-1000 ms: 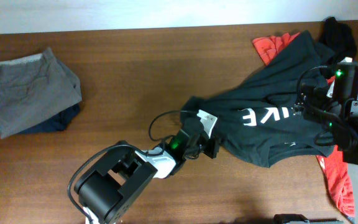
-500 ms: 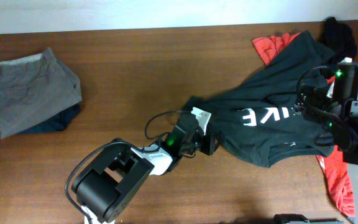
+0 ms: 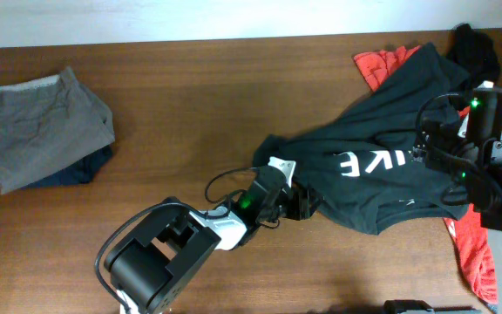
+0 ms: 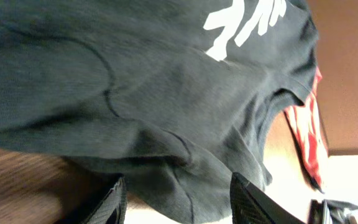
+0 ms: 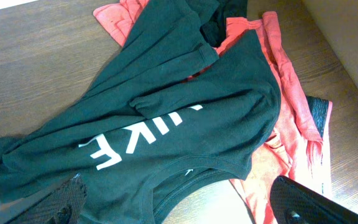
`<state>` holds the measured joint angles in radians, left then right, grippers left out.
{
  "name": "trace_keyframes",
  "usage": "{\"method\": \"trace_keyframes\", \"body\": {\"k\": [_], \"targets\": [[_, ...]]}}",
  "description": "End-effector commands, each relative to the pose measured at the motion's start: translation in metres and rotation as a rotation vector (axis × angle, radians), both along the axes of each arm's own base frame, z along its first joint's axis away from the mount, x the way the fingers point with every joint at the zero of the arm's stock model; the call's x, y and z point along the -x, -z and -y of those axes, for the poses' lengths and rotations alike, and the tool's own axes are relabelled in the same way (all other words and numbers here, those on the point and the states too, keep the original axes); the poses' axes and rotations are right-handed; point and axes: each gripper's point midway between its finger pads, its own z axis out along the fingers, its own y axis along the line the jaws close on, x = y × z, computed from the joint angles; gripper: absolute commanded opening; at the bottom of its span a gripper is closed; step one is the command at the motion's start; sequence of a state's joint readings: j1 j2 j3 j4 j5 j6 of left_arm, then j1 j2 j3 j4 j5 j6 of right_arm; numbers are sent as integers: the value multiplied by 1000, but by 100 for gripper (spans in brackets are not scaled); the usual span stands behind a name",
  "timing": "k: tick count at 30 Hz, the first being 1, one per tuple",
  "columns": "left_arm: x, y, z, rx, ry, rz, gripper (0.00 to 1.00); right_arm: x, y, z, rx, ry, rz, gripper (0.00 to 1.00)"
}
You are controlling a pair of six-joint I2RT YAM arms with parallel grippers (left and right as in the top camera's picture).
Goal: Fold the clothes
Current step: 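Grasp the black shirt's lower edge with the left gripper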
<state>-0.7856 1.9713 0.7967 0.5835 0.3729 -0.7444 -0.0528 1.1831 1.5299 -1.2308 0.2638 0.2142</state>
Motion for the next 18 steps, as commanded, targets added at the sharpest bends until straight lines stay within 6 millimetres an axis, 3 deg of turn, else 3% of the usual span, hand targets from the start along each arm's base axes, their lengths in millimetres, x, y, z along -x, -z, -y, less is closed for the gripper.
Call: {"method": "trace_keyframes", "body": {"k": [1,4,7,8,10,11,14,18], "targets": [[-16,7,-8,-50,-105,34,37,2,-9,3,-5,19,27,99],[-19,8,-11,-61,-127,44,17,2,-9,3,-5,19,27,99],[-24,8,-14,-73,-155,59,16,3,-8,3,-5,19,26,99],[-25,8,-15,-76,-162,63,19,3,-8,3,-5,19,26,99],[-27,7,-14,-71,-165,68,50,3,-8,3,-5,19,23,99],[-27,6,-14,-67,-166,72,55,3,-8,3,-5,19,23,99],[-30,0,-11,-44,-167,91,62,3,-8,3,-5,19,23,99],[-32,-6,-9,-15,-184,80,63,3,-8,3,-5,19,23,99]]}}
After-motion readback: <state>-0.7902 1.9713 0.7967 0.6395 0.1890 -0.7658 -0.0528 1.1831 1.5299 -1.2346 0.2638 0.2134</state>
